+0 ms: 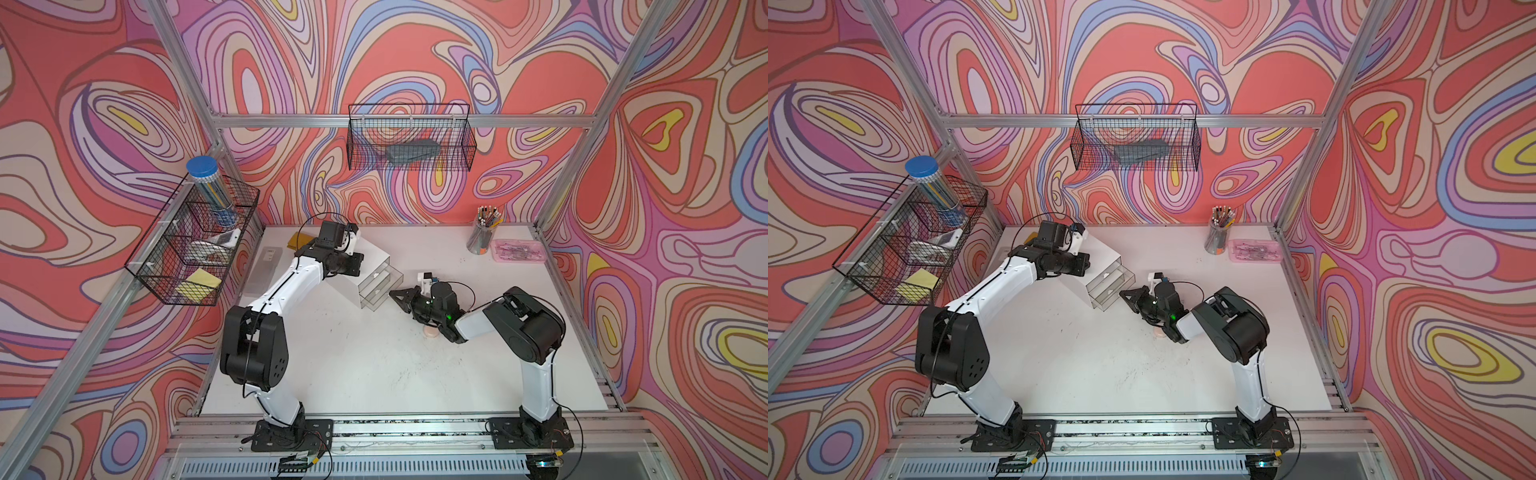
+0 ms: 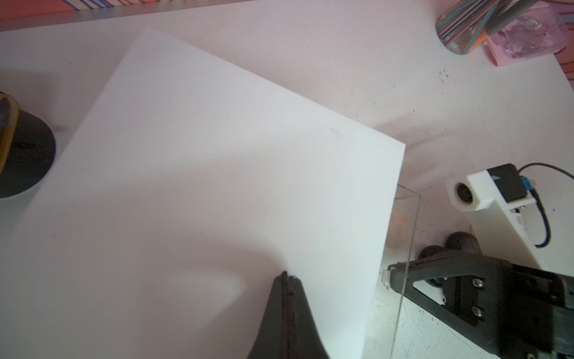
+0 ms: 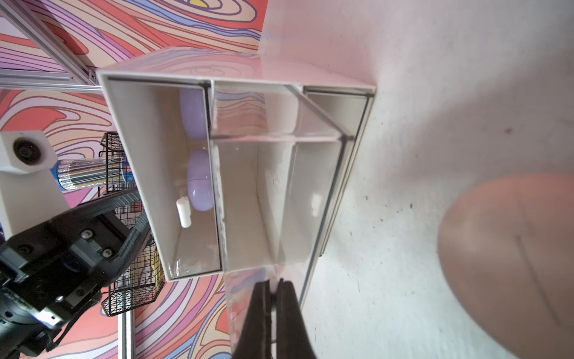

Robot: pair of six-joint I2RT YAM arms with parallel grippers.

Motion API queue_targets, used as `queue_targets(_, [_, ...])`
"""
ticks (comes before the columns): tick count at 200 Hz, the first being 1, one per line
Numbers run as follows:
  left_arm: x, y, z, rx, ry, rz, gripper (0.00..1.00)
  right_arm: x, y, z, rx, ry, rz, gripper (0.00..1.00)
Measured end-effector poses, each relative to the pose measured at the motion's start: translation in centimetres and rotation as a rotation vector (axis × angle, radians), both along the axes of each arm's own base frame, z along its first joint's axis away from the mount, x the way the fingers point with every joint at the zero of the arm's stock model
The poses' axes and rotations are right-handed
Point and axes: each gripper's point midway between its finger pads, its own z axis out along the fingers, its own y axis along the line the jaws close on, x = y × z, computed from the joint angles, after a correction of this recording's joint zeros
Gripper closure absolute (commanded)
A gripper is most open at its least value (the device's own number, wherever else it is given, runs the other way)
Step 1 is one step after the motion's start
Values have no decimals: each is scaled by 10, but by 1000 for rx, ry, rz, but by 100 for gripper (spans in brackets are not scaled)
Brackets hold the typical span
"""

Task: Put the bluetooth earphones in the drawer according to color
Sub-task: Open the drawer in the storage box.

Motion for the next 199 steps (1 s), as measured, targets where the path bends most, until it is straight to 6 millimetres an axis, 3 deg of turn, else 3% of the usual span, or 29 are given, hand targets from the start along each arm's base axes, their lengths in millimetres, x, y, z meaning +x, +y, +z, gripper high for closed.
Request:
queue_targets(87, [0, 0, 0, 1, 0, 0, 100, 0, -1, 0, -1, 1, 0, 100])
queue_targets(98, [0, 0, 0, 1, 0, 0, 100, -1, -1, 0, -1, 2, 0, 96])
queue_targets(131, [0, 0, 0, 0, -1, 0, 100, -3, -2, 4, 1, -7, 4, 68])
queue_targets(199, [0, 0, 0, 1, 0, 0, 100, -6, -4, 18, 7, -36, 9, 22])
